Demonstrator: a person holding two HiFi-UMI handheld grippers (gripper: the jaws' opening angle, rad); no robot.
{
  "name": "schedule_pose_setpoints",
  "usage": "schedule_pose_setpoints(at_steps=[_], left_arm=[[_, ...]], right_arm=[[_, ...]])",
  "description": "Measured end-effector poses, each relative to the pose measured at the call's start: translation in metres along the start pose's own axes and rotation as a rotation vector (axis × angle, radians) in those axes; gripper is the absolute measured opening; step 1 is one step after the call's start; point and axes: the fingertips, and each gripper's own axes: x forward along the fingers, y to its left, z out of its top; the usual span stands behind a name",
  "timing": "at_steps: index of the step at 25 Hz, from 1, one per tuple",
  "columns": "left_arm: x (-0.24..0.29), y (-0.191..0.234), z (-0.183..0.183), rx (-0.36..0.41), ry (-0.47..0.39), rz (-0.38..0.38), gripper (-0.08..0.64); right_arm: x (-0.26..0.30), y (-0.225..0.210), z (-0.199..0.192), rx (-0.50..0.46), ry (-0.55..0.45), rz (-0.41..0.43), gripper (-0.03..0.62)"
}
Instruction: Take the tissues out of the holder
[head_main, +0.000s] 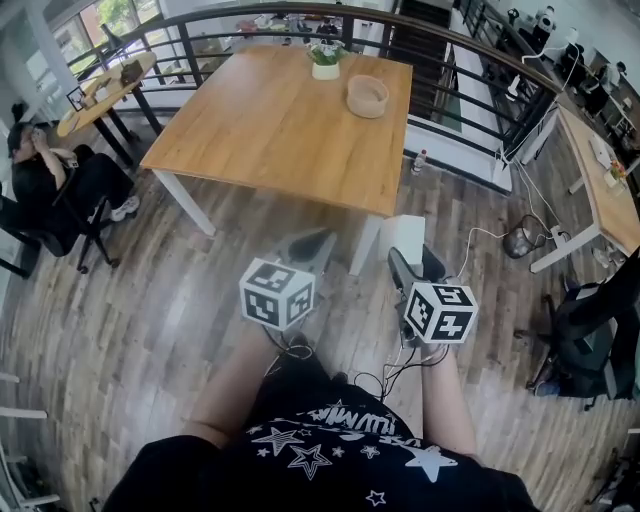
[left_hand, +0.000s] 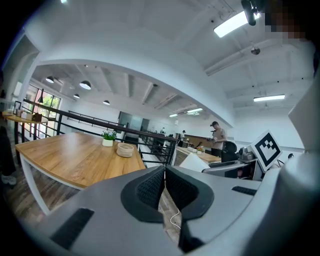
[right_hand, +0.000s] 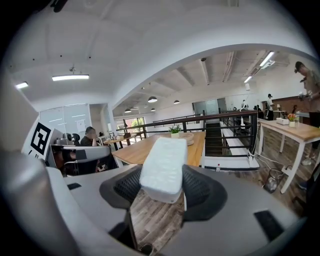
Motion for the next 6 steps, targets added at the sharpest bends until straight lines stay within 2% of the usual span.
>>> schedule_pose_setpoints(at_steps=[6], left_arm=[[-0.014,-0.017,-0.003,0.001,-0.005,0.015,0.017]], right_arm=[[-0.020,0.002,-0.009,0.008,0.002,0.016,0.253]])
